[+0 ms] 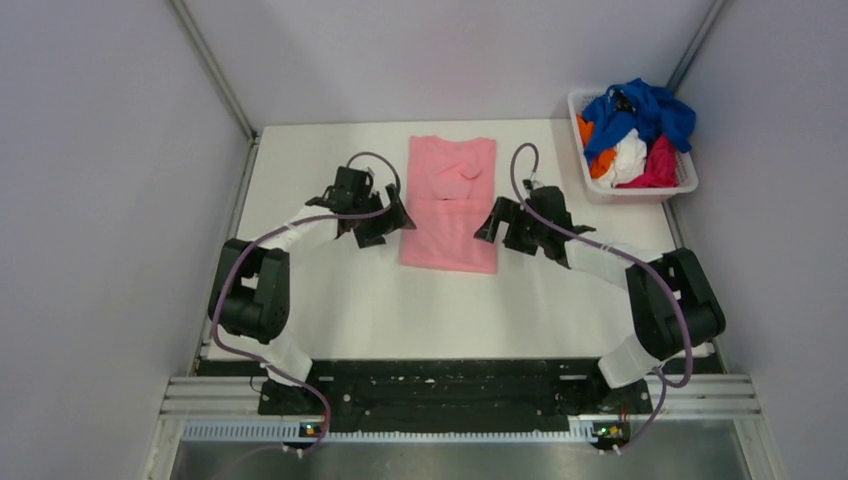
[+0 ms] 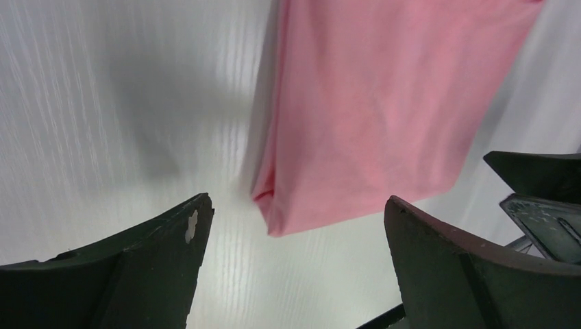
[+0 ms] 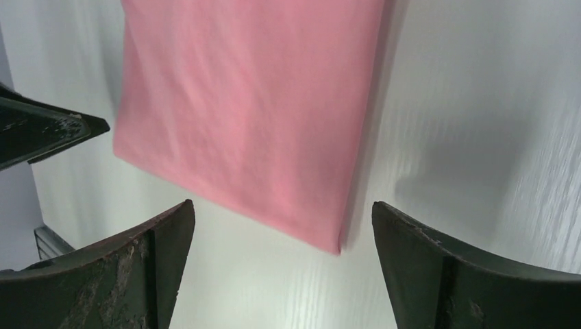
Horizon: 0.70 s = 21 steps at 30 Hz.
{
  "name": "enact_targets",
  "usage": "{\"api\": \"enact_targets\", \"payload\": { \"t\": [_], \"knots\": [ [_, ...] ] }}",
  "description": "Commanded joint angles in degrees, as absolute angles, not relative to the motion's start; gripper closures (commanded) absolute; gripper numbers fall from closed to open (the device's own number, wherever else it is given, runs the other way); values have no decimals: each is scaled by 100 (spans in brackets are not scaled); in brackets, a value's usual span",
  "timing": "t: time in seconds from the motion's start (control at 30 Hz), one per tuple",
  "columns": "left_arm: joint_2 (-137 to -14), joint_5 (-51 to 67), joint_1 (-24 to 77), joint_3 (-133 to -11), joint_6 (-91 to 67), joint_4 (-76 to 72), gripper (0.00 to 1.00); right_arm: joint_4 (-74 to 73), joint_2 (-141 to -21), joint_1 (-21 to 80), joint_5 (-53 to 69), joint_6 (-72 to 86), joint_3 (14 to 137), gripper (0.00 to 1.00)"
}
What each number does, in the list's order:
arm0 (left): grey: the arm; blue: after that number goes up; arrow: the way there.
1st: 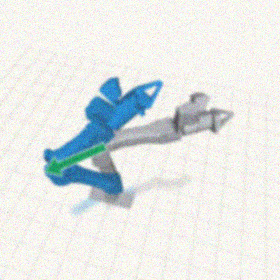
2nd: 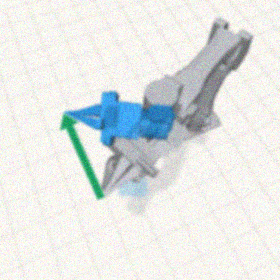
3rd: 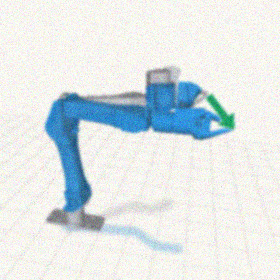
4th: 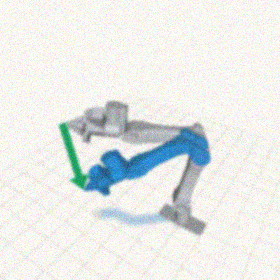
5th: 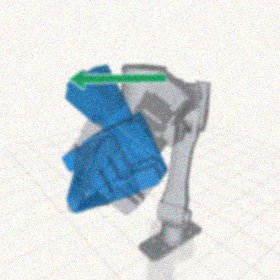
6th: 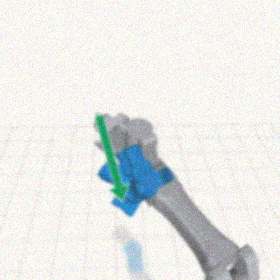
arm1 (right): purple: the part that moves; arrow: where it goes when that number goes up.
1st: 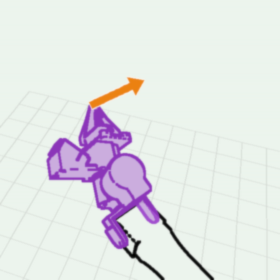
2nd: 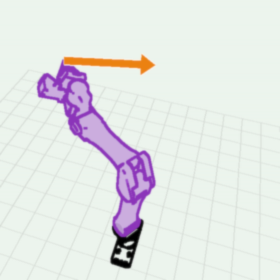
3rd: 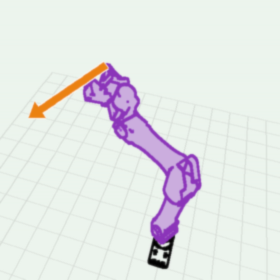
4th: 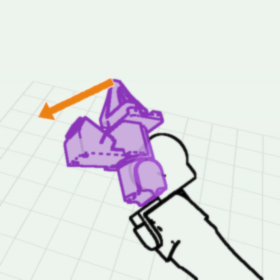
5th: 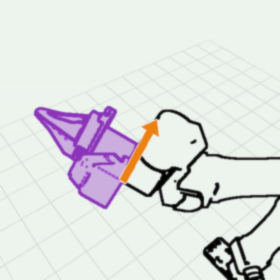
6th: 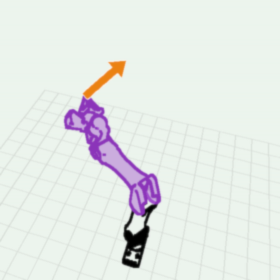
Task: Fold and stack the t-shirts
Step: Grab one side of the 2/3 rectangular tshirt with both arms
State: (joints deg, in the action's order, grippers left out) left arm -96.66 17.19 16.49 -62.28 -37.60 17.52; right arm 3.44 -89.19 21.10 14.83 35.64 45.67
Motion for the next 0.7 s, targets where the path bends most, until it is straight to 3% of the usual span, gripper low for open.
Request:
{"api": "enact_targets", "payload": {
  "t": [0.0, 0.2, 0.3, 0.4, 0.6, 0.67],
  "knots": [
    [-9477, 1682, 1739, -5590, -3949, 1497, 1, 169, -8399, 2284, 1354, 3809, 3990, 2],
    [-9896, 1974, 1774, -5415, -4048, 1162, 24, 336, -8312, 2337, 1386, 4251, 3569, 4],
    [-10078, 2073, 1784, -5448, -4021, 1217, 45, 364, -8315, 2359, 1309, 4463, 3517, 6],
    [-10077, 2257, 1847, -5311, -4020, 1134, 57, 412, -8363, 2398, 1260, 4608, 3473, 7],
    [-10092, 2146, 1889, -5142, -4057, 1179, 99, 454, -8532, 2514, 1242, 4644, 3551, 13],
    [-10105, 2086, 1889, -5156, -4060, 1195, 100, 445, -8628, 2579, 1214, 4621, 3615, 19]
  ]
}}
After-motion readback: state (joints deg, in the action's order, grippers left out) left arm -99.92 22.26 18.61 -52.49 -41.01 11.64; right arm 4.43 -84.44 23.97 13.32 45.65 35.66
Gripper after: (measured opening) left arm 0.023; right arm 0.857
